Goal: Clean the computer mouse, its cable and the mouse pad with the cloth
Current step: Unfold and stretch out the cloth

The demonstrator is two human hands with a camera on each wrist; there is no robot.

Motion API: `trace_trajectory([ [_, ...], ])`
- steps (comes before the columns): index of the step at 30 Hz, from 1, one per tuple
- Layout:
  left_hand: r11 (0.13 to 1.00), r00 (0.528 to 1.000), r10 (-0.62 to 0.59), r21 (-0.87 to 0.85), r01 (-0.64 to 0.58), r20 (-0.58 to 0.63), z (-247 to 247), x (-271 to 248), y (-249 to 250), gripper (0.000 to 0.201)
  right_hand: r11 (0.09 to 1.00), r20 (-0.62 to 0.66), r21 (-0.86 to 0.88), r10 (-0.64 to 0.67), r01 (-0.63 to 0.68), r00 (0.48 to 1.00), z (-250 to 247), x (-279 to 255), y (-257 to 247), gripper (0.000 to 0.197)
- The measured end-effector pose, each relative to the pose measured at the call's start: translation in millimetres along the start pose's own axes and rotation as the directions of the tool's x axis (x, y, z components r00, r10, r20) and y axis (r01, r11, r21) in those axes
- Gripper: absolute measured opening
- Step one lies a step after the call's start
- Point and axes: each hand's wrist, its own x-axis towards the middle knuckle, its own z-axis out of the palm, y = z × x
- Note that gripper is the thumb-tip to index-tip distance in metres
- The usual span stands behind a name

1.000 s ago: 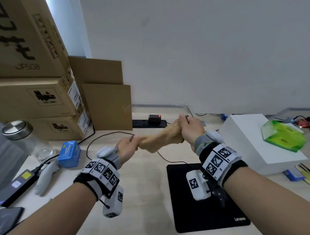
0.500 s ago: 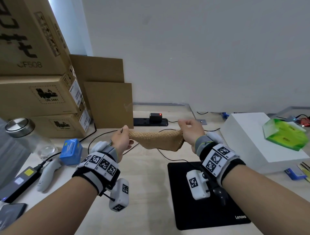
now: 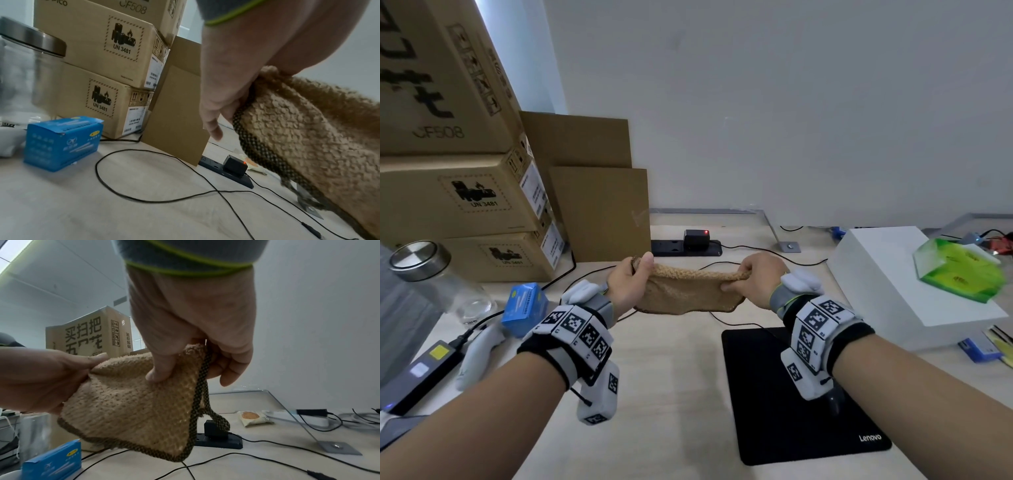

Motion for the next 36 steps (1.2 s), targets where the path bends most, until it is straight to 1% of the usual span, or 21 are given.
trace_trajectory([
  [3,0.994,0.997,-0.027,-0.099,0.034,0.073,-1.8,2.2,-4.4,0.059,0.999,-0.037,0.052,-0.003,0.005,0.999,1.8,-1.5,3.7,0.039],
  [5,0.978,0.993,-0.043,-0.200,0.065,0.113,-2.6,4.5,-8.9,0.064,0.990,-0.082,0.138,-0.006,0.017,0.997,1.4,-3.3,4.8,0.041],
  [6,0.970,0.992,-0.041,-0.234,0.069,0.122,-2.5,6.3,-11.4,0.061,0.982,-0.101,0.187,-0.008,0.027,0.995,0.4,-3.9,4.3,0.041],
  [8,0.967,0.994,0.004,-0.255,0.024,0.111,-3.7,8.3,-13.2,0.041,0.964,-0.136,0.261,-0.021,0.056,0.990,-1.8,-4.6,3.0,0.035],
  [10,0.964,0.994,0.057,-0.262,-0.032,0.088,-7.2,6.5,-10.6,0.023,0.953,-0.160,0.292,-0.032,0.079,0.987,-3.2,-4.8,2.3,0.031],
  [12,0.966,0.992,0.091,-0.249,-0.068,0.083,-10.9,3.4,-6.2,0.019,0.946,-0.171,0.309,-0.043,0.095,0.984,-4.1,-5.1,2.0,0.032],
  [14,0.978,0.989,0.120,-0.180,-0.103,0.091,-12.8,1.7,-3.5,0.021,0.948,-0.176,0.297,-0.064,0.115,0.982,-5.7,-6.0,1.6,0.034],
  [16,0.984,0.982,0.144,-0.123,-0.129,0.119,-12.3,-0.6,-1.8,0.027,0.959,-0.172,0.249,-0.091,0.132,0.981,-6.6,-6.7,0.7,0.038],
  [18,0.984,0.976,0.161,-0.105,-0.146,0.147,-11.7,-2.1,-2.0,0.032,0.967,-0.168,0.203,-0.121,0.154,0.978,-5.2,-6.8,-0.4,0.041],
  [20,0.986,0.969,0.152,-0.102,-0.135,0.193,-12.6,-3.1,-2.7,0.030,0.972,-0.178,0.168,-0.137,0.167,0.974,-2.3,-6.4,-0.6,0.041],
  [22,0.988,0.959,0.132,-0.107,-0.108,0.250,-14.6,-4.3,-2.2,0.026,0.978,-0.190,0.132,-0.134,0.161,0.973,-0.3,-6.6,-0.1,0.037],
  [25,0.991,0.943,0.104,-0.115,-0.071,0.317,-17.2,-6.5,-0.9,0.026,0.987,-0.190,0.097,-0.108,0.128,0.976,-1.7,-6.3,1.1,0.023],
  [27,0.990,0.948,0.096,-0.132,-0.058,0.304,-18.1,-6.6,-0.2,0.018,0.991,-0.181,0.078,-0.094,0.109,0.979,-3.5,-6.5,1.8,0.017],
  [29,0.990,0.961,0.090,-0.128,-0.057,0.263,-18.2,-5.4,-0.9,0.013,0.992,-0.175,0.069,-0.090,0.104,0.980,-4.4,-7.1,2.1,0.019],
  [32,0.997,0.972,0.070,-0.052,-0.060,0.225,-16.4,-3.2,-2.5,0.008,0.994,-0.173,0.053,-0.084,0.094,0.981,-4.8,-8.6,1.6,0.019],
  [34,0.996,0.976,0.089,-0.014,-0.088,0.197,-13.3,-3.3,-3.1,0.014,0.995,-0.180,0.040,-0.085,0.093,0.980,-4.4,-9.5,1.9,0.019],
  [36,0.993,0.982,0.116,-0.013,-0.116,0.146,-10.7,-3.8,-2.8,0.023,0.994,-0.166,0.062,-0.077,0.088,0.983,-4.2,-11.2,2.4,0.019],
])
